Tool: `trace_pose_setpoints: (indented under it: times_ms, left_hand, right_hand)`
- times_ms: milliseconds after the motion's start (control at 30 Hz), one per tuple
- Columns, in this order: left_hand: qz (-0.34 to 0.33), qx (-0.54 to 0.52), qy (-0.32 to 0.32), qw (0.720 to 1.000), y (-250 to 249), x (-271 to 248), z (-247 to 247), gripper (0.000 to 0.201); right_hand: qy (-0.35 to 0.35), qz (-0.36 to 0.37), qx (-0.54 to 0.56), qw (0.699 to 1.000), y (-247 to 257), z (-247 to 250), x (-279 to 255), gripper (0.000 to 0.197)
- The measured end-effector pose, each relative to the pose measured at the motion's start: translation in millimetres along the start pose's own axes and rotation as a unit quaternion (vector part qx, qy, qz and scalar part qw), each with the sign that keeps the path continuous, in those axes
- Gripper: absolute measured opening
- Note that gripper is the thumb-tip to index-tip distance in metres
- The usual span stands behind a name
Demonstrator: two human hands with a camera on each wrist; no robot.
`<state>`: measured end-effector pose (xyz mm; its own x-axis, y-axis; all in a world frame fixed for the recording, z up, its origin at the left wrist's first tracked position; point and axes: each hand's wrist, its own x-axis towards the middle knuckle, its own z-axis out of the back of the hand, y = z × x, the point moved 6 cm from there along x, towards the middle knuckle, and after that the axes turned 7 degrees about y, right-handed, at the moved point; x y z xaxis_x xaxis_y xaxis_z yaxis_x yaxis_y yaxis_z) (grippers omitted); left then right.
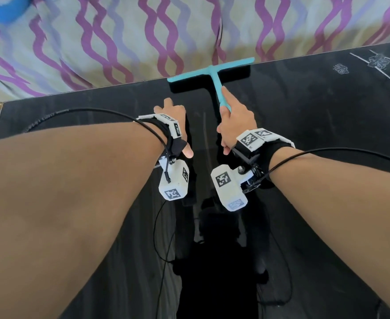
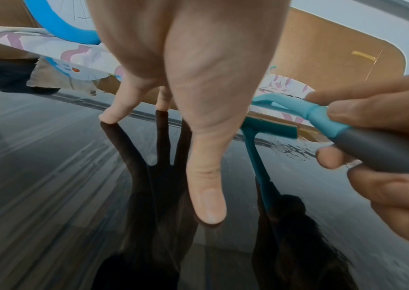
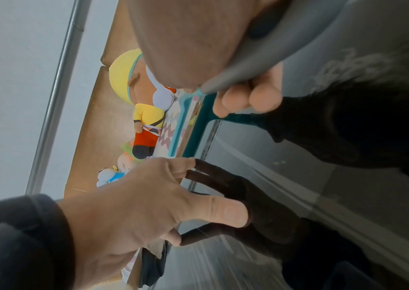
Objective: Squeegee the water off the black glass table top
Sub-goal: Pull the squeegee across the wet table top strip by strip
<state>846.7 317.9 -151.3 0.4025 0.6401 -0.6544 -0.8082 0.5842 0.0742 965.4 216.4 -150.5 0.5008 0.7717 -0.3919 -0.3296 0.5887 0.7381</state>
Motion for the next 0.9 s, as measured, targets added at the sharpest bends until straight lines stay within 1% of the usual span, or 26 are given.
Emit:
trace_pose_setpoints:
  times_ms: [100,267,367,500,600,700,800,900]
  left_hand:
    - [0.006,-0.003,0.001,1.0,0.3,3.7,0.7,0.098]
    - [0.014,-0.011,0.001,1.0,-1.7,4.8,1.6,0.097]
    - [0.016,-0.019,-0.001,1.0,-1.5,2.7,0.6,0.098]
    - [0.002,-0.025,-0.023,0.999,-4.4,-2.5,-0.5,0.108]
    - [-0.001,-0.069,-0.045,0.997,-1.3,-6.7,-0.8,0.121]
    - [0.012,-0.125,-0.059,0.99,3.9,-14.1,-3.3,0.127]
    - [0.027,-0.148,-0.049,0.987,5.5,-24.6,-8.2,0.128]
    - [0.052,-0.186,-0.073,0.978,7.2,-34.3,-14.1,0.135]
  right_hand:
    - [0.001,-0.002,-0.013,1.0,4.6,-2.8,5.1,0.05]
    - [0.002,-0.013,-0.009,1.0,3.5,-4.4,1.8,0.049]
    - [-0.005,0.001,-0.045,0.999,2.6,-0.5,-4.6,0.05]
    - [-0.01,0.004,-0.077,0.997,-4.2,4.9,-12.0,0.049]
    - [-0.018,0.005,-0.084,0.996,-12.1,2.9,-20.8,0.049]
    - [-0.031,0.004,-0.085,0.996,-22.1,-4.1,-36.7,0.049]
    - [-0.034,0.004,-0.076,0.997,-32.4,-10.4,-57.2,0.049]
    - [-0.032,0.002,-0.063,0.997,-39.1,-14.0,-73.3,0.049]
